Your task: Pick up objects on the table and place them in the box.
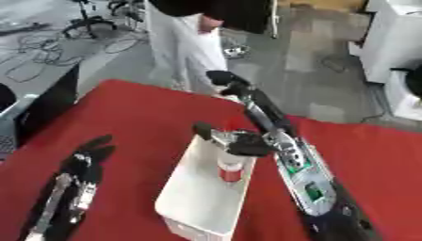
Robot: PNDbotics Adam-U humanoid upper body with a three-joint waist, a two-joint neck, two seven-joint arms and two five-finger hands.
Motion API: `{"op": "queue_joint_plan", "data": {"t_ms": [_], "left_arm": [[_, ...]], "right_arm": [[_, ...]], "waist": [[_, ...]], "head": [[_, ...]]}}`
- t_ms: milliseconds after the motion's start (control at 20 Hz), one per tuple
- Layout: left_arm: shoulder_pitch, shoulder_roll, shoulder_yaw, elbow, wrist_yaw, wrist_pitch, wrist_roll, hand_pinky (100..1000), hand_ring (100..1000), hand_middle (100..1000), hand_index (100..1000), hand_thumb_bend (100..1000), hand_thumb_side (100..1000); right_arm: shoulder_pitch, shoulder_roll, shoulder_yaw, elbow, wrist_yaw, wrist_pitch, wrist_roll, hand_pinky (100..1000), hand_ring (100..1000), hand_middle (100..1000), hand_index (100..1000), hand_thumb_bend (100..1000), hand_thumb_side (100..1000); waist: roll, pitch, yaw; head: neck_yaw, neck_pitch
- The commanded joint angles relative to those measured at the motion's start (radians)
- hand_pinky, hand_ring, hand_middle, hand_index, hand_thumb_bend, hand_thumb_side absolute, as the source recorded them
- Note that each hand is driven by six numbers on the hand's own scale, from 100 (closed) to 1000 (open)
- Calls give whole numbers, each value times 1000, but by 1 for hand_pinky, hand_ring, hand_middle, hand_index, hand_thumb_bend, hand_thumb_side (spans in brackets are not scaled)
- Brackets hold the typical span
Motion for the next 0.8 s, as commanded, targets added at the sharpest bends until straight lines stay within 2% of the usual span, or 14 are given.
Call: {"op": "queue_joint_plan", "data": {"t_ms": [50,100,150,250,500,800], "left_arm": [[4,13,11,-7,-1,1,6,856,858,863,940,100,906],[8,14,12,-5,0,2,8,856,858,864,940,100,907],[11,15,15,-3,0,3,11,856,858,862,939,100,909],[13,14,17,5,1,5,19,856,858,862,939,100,911],[3,9,13,31,9,2,31,854,857,860,938,101,917],[-52,0,-15,60,44,-33,39,852,856,857,935,172,933]], "right_arm": [[-12,-40,4,-36,-58,25,-3,746,836,851,890,254,811],[-5,-51,6,-44,-78,33,-9,746,836,847,890,332,665],[5,-62,7,-54,-98,41,-16,728,824,834,874,182,810],[33,-81,5,-82,-142,62,-38,723,823,829,864,120,842],[109,-82,-17,-156,-189,107,-83,755,869,861,865,100,901],[242,-73,-69,-281,-256,164,-134,769,876,866,853,100,943]], "waist": [[8,-26,-22],[8,-32,-38],[8,-38,-53],[7,-48,-86],[6,-64,-177],[7,-72,-256]], "head": [[36,-2],[50,-5],[65,-11],[98,-28],[172,-64],[188,-100]]}}
